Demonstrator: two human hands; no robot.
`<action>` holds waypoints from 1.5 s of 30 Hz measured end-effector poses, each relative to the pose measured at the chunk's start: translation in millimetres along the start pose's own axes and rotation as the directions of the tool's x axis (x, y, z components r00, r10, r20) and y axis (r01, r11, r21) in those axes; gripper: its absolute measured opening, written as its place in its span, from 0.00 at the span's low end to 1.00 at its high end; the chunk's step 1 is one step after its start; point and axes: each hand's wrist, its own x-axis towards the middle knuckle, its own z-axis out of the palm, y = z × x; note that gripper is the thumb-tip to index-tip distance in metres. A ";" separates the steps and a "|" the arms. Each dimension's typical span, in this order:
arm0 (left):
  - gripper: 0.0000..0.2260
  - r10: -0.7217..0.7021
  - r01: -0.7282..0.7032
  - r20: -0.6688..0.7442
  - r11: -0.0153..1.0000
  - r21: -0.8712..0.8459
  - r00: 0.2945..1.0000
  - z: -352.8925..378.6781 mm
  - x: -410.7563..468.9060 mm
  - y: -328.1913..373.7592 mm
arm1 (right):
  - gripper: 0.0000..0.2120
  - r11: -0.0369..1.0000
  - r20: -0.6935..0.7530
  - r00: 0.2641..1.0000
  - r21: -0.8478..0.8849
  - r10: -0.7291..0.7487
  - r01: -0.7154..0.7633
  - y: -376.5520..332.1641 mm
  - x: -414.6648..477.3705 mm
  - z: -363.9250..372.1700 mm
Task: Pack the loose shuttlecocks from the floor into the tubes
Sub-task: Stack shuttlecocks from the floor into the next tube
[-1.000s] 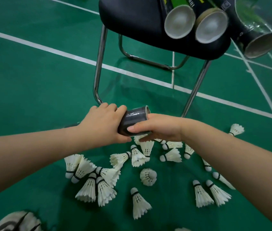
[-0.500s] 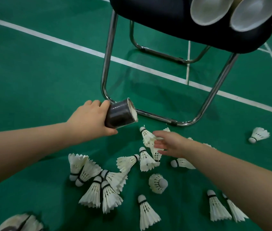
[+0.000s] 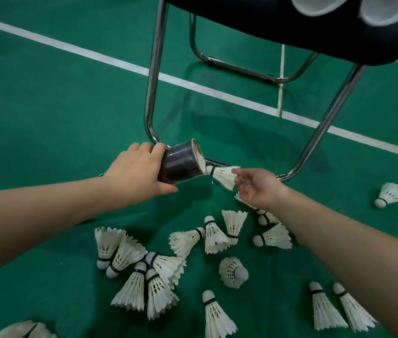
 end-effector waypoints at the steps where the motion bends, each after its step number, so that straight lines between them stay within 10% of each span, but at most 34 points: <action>1: 0.35 -0.004 0.004 -0.003 1.000 0.000 1.000 0.3 0.1 0.0 | 0.10 0.998 0.037 0.997 -0.021 -0.064 0.065 -7.1 -11.9 0.4; 10: 0.35 -0.002 0.002 -0.003 1.000 -0.001 1.000 1.0 -4.7 1.8 | 0.14 0.709 0.372 0.796 -0.372 -0.478 0.600 -18.9 -102.4 2.6; 20: 0.37 0.022 -0.022 -0.014 1.000 -0.020 1.000 -1.5 -11.5 9.9 | 0.05 0.760 0.454 0.842 -0.424 -0.292 0.492 4.0 -89.9 20.0; 25: 0.38 0.101 -0.103 -0.048 0.994 -0.033 0.994 -4.1 -15.0 23.7 | 0.16 0.521 0.576 0.812 -0.665 -0.099 0.535 3.8 -90.2 27.4; 32: 0.39 0.182 -0.181 -0.084 0.983 0.017 0.980 -5.0 -10.7 36.6 | 0.07 0.303 0.514 0.849 -0.833 0.117 0.463 -10.8 -90.4 35.2; 41: 0.36 0.115 -0.115 -0.043 0.993 0.005 0.992 -9.2 1.8 33.9 | 0.11 0.667 0.433 0.868 -0.576 -0.242 0.473 -46.3 -75.2 -10.2; 45: 0.36 0.092 -0.092 -0.023 0.996 0.006 0.995 -7.9 3.6 32.1 | 0.13 0.339 0.214 0.879 -0.863 -0.426 0.375 -33.5 -25.2 -51.5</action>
